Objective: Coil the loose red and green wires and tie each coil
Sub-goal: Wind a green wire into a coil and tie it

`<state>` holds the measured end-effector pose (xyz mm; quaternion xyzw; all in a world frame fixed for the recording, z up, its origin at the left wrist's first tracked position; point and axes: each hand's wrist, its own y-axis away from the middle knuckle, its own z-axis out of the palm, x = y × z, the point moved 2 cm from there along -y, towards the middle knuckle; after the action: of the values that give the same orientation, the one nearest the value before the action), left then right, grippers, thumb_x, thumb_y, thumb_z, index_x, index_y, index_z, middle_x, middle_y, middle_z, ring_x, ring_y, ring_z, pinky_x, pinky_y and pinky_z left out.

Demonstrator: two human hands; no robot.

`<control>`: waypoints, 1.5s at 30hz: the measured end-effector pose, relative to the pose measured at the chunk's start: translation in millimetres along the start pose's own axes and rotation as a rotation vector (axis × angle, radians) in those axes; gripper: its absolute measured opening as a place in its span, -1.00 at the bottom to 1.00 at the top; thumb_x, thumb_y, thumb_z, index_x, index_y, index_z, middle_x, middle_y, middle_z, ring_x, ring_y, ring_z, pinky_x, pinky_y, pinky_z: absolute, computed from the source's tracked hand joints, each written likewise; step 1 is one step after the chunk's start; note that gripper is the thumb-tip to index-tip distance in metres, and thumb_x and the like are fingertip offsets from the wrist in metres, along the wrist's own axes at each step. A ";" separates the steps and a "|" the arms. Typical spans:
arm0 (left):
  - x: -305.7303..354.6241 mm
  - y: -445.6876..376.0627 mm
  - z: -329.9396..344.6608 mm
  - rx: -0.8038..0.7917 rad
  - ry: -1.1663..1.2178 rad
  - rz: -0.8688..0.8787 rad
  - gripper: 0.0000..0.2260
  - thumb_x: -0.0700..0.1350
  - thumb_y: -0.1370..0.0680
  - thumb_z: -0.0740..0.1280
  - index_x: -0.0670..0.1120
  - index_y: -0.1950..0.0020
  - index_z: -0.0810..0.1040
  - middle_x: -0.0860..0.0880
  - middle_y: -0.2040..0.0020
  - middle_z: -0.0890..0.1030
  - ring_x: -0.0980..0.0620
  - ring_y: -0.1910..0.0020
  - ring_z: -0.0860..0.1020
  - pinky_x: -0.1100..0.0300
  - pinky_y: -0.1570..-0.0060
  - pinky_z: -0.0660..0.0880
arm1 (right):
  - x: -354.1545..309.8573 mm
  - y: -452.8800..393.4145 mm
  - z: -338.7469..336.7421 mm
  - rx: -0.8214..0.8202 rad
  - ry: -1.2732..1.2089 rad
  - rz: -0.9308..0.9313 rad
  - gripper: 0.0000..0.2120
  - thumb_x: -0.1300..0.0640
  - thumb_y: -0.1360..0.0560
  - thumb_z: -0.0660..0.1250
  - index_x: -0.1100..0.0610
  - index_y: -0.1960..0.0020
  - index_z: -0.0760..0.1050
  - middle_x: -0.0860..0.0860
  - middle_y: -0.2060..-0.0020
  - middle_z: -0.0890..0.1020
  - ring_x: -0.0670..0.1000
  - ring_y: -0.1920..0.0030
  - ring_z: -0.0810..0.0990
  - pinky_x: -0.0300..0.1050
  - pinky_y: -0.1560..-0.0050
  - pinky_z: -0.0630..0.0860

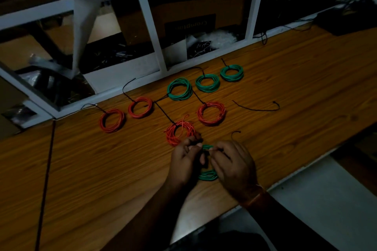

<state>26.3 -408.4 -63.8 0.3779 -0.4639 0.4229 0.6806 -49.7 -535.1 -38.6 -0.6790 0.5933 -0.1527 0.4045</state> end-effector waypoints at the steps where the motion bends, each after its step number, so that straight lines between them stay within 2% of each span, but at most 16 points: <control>1: -0.1 0.1 -0.6 -0.004 0.000 0.016 -0.75 -0.20 -0.58 0.29 -0.38 -0.12 0.48 -0.16 0.43 0.44 -0.06 0.41 0.41 0.08 0.28 0.36 | -1.0 -0.4 -1.7 0.004 -0.008 -0.007 -0.88 0.23 -0.55 0.38 0.20 0.14 0.64 0.07 0.10 0.61 0.09 0.10 0.53 -0.02 0.14 0.47; 4: 0.2 -0.6 -1.5 -0.008 -0.038 0.060 -0.82 -0.20 -0.60 0.27 -0.27 0.16 0.48 -0.17 0.42 0.45 -0.05 0.40 0.40 0.07 0.27 0.36 | -1.4 -2.9 -6.0 -0.075 -0.037 -0.008 -0.88 0.20 -0.55 0.36 0.18 0.13 0.63 0.06 0.10 0.59 0.10 0.11 0.52 -0.02 0.18 0.49; 6: 0.7 -0.6 -1.2 0.001 -0.078 0.063 -0.76 -0.15 -0.62 0.26 -0.21 0.22 0.46 -0.18 0.42 0.45 -0.04 0.41 0.40 0.10 0.31 0.34 | 1.3 -4.1 -8.8 -0.198 -0.079 0.004 -0.92 0.18 -0.53 0.35 0.15 0.08 0.61 0.03 0.08 0.56 0.10 0.11 0.52 0.01 0.20 0.51; 9: -0.6 -0.4 -2.7 -0.010 -0.127 0.064 -0.64 -0.05 -0.67 0.22 -0.26 0.24 0.45 -0.20 0.42 0.47 -0.04 0.42 0.40 0.14 0.35 0.33 | 6.8 -7.0 -16.0 -0.356 -0.156 -0.006 -0.93 0.14 -0.53 0.38 0.08 0.01 0.61 -0.03 0.10 0.52 0.05 0.10 0.50 0.04 0.23 0.51; 12: -0.6 -1.7 -2.0 -0.002 -0.166 0.058 -0.56 0.00 -0.67 0.23 -0.36 0.20 0.46 -0.19 0.42 0.48 -0.07 0.42 0.41 0.14 0.36 0.32 | 14.0 -14.7 -27.8 -0.408 -0.281 0.047 -0.92 0.11 -0.51 0.41 0.04 0.00 0.64 -0.06 0.12 0.53 -0.01 0.08 0.52 0.00 0.20 0.52; 17: 1.1 -4.0 -2.8 0.021 -0.200 0.047 -0.61 0.00 -0.65 0.24 -0.34 0.06 0.54 -0.10 0.42 0.50 -0.12 0.37 0.42 0.05 0.28 0.33 | 19.1 -31.5 -39.5 -0.465 -0.559 0.223 -0.89 0.16 -0.50 0.47 0.03 -0.01 0.69 -0.09 0.11 0.61 -0.10 0.10 0.62 -0.18 0.22 0.57; 21: 2.4 -2.4 -1.2 0.014 -0.225 0.031 -0.69 -0.05 -0.68 0.23 -0.18 0.16 0.56 -0.10 0.42 0.48 -0.07 0.41 0.40 0.12 0.34 0.31 | 15.7 -40.4 -41.9 -0.374 -0.697 0.481 -0.80 0.28 -0.46 0.53 -0.01 0.04 0.70 -0.10 0.17 0.69 -0.14 0.18 0.64 -0.14 0.25 0.55; 24: 3.8 -0.6 -0.1 0.011 -0.243 0.023 -0.67 -0.05 -0.68 0.23 -0.10 0.25 0.52 -0.08 0.45 0.46 -0.02 0.47 0.38 0.17 0.40 0.28 | 12.2 -42.8 -38.7 -0.273 -0.917 0.695 -0.85 0.32 -0.46 0.52 0.11 0.06 0.67 0.00 0.16 0.73 -0.06 0.13 0.70 -0.10 0.15 0.63; 27: 4.1 0.8 1.0 0.000 -0.256 0.029 -0.63 0.00 -0.65 0.24 -0.16 0.30 0.48 -0.13 0.45 0.43 -0.02 0.47 0.36 0.16 0.40 0.26 | 6.3 -43.6 -30.6 -0.140 -1.086 0.879 -0.82 0.37 -0.45 0.49 0.16 0.02 0.61 0.02 0.22 0.71 -0.09 0.21 0.67 -0.21 0.24 0.58; 30: 3.1 1.5 1.6 -0.003 -0.221 0.015 -0.60 0.01 -0.64 0.26 -0.24 0.29 0.46 -0.17 0.43 0.42 -0.08 0.42 0.35 0.05 0.33 0.27 | -0.6 -43.2 -20.0 -0.001 -1.367 1.167 -0.69 0.44 -0.48 0.41 0.17 -0.13 0.50 0.13 0.21 0.69 0.01 0.23 0.69 -0.25 0.39 0.52; 32: 2.9 2.0 0.4 -0.003 -0.215 0.008 -0.57 0.01 -0.65 0.26 -0.30 0.27 0.44 -0.18 0.42 0.41 -0.10 0.41 0.34 -0.02 0.31 0.25 | -2.4 -42.0 -13.8 0.053 -1.428 1.276 -0.59 0.46 -0.48 0.39 0.13 -0.24 0.46 0.13 0.24 0.67 0.03 0.27 0.65 -0.27 0.44 0.46; 35: 5.1 2.6 0.3 -0.032 -0.227 -0.008 -0.54 0.03 -0.65 0.24 -0.26 0.33 0.44 -0.19 0.44 0.40 -0.12 0.43 0.33 -0.09 0.37 0.22 | -2.2 -39.7 -13.2 0.067 -1.278 1.283 -0.58 0.43 -0.49 0.41 0.07 -0.24 0.50 0.02 0.31 0.66 -0.04 0.35 0.55 -0.27 0.46 0.41; 37: 5.2 1.7 0.4 -0.055 -0.225 -0.035 -0.55 0.04 -0.65 0.24 -0.22 0.34 0.44 -0.16 0.47 0.38 -0.11 0.45 0.32 -0.11 0.41 0.20 | -1.5 -38.8 -19.5 0.013 -1.003 1.160 -0.75 0.34 -0.50 0.45 0.09 -0.11 0.61 -0.05 0.30 0.68 -0.12 0.32 0.58 -0.25 0.36 0.47; 39: 3.0 1.0 0.1 -0.067 -0.206 -0.057 -0.55 0.03 -0.65 0.25 -0.28 0.30 0.43 -0.13 0.48 0.37 -0.06 0.46 0.31 -0.02 0.41 0.18 | -2.1 -38.7 -26.5 -0.035 -0.742 0.994 -0.90 0.26 -0.51 0.48 0.11 0.01 0.69 -0.09 0.34 0.67 -0.22 0.34 0.58 -0.31 0.30 0.47; 41: 1.9 1.5 1.6 -0.095 -0.203 -0.069 -0.57 0.02 -0.65 0.25 -0.28 0.29 0.43 -0.12 0.49 0.36 -0.01 0.49 0.30 0.10 0.43 0.18 | -5.0 -39.0 -31.6 -0.049 -0.581 0.864 -0.92 0.20 -0.51 0.49 0.07 0.03 0.71 -0.14 0.39 0.63 -0.24 0.38 0.55 -0.37 0.33 0.43; 45: 4.5 1.6 -0.2 -0.152 -0.255 -0.073 -0.56 -0.07 -0.70 0.21 -0.03 0.39 0.48 -0.06 0.51 0.38 0.03 0.54 0.29 0.24 0.47 0.21 | -9.9 -41.4 -29.3 -0.119 -0.298 0.637 -0.91 0.18 -0.50 0.49 0.08 0.01 0.73 -0.04 0.19 0.67 -0.19 0.22 0.60 -0.49 0.22 0.43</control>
<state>25.8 -406.6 -59.4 0.3925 -0.5633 0.3101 0.6577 -44.1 -538.0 12.7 -0.4972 0.7174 0.1167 0.4739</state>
